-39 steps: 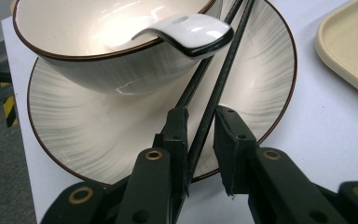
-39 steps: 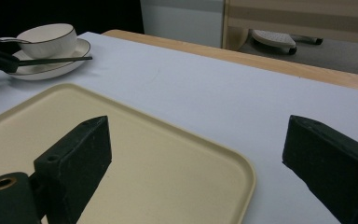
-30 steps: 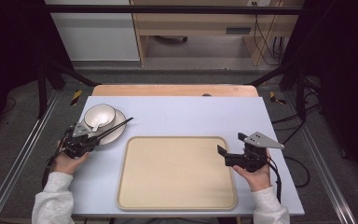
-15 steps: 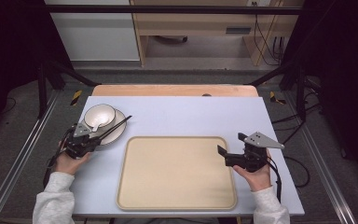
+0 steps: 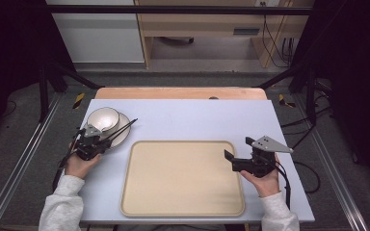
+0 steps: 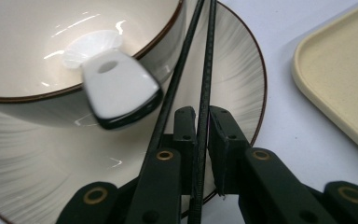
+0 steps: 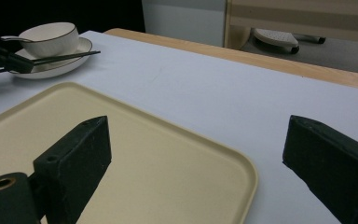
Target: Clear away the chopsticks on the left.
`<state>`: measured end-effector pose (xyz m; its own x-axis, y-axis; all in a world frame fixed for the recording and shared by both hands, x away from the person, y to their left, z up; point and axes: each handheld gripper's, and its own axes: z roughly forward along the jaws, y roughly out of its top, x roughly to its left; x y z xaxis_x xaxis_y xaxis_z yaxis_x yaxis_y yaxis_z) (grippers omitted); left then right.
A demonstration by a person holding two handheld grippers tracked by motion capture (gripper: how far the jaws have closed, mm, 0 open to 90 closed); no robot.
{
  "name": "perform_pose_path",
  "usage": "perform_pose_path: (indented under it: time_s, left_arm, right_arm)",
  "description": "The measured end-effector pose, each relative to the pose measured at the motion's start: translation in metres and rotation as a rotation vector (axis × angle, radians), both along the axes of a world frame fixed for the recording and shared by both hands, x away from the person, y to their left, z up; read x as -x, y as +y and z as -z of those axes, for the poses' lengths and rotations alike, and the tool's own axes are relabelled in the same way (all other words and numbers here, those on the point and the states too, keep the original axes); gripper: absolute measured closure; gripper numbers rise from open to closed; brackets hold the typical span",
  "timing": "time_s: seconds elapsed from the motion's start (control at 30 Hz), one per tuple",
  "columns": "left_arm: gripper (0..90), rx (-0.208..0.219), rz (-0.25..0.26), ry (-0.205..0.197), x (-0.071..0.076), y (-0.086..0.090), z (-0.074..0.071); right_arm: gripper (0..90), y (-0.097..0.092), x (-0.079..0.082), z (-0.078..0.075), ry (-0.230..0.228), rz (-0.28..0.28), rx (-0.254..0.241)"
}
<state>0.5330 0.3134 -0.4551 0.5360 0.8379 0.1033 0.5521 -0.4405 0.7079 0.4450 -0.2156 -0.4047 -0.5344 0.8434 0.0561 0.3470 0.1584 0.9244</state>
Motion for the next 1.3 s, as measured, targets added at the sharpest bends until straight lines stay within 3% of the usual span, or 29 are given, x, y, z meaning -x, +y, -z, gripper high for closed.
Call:
perform_pose_path:
  time_s: [0.23, 0.5, 0.6, 0.73, 1.0, 1.3]
  left_arm:
    - [85.0, 0.001, 0.008, 0.012, 0.000, -0.004, -0.002]
    - [85.3, 0.016, 0.003, -0.029, 0.007, -0.009, -0.011]
    - [85.3, 0.056, 0.004, -0.059, 0.014, -0.014, -0.021]
    - [85.3, 0.068, 0.008, -0.069, 0.019, -0.020, -0.027]
    - [85.3, 0.072, -0.017, -0.080, 0.034, -0.036, -0.032]
    - [85.3, 0.098, -0.091, -0.106, 0.056, -0.053, -0.034]
  right_arm:
    - [7.6, 0.000, 0.000, 0.000, -0.001, -0.002, 0.000]
    - [7.4, -0.002, 0.001, -0.002, -0.005, 0.005, -0.003]
    - [7.1, -0.003, 0.002, -0.004, -0.015, 0.008, -0.006]
    - [6.8, -0.006, 0.002, -0.005, -0.019, 0.014, -0.010]
    - [6.1, -0.009, 0.004, -0.008, -0.028, 0.025, -0.012]
    - [6.1, -0.011, 0.004, -0.007, -0.022, 0.031, -0.014]
